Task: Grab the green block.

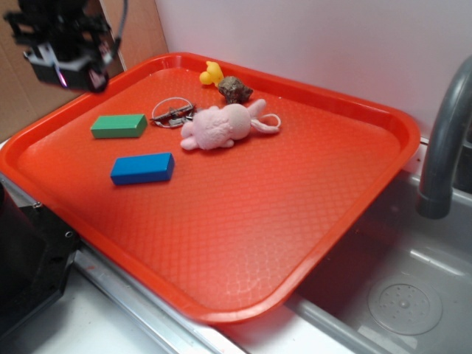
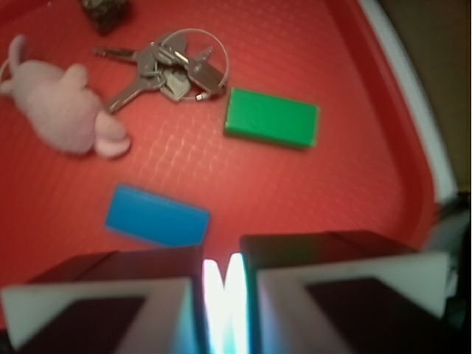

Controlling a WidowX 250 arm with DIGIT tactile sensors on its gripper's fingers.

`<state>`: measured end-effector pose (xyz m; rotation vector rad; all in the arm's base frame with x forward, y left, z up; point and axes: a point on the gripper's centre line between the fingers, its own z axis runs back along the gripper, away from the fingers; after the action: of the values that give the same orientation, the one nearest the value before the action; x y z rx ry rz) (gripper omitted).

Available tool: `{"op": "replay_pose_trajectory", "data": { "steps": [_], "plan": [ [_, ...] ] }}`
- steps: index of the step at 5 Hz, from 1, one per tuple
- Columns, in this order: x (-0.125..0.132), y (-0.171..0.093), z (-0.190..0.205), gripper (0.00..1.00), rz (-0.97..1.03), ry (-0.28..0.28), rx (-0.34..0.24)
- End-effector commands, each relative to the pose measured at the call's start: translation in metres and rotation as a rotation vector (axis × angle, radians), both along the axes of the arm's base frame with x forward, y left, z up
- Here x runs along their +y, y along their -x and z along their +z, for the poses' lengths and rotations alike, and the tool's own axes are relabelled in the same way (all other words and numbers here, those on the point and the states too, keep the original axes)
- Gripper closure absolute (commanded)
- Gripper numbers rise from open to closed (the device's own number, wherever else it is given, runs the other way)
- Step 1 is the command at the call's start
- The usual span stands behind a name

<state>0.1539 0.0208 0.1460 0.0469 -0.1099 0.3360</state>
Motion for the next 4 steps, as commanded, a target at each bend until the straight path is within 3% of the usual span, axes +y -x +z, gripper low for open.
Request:
{"op": "replay_pose_trajectory", "data": {
  "steps": [1,2,3,4],
  "plan": [
    [0.042,-0.001,0.015,0.0,-0.201,0.026,-0.029],
    [0.082,-0.032,-0.024,0.0,-0.451,-0.013,0.009],
    [0.094,-0.045,-0.049,0.0,-0.701,-0.019,-0.021],
    [0.091,-0.057,-0.072,0.0,-0.882,-0.066,0.03]
  ]
}}
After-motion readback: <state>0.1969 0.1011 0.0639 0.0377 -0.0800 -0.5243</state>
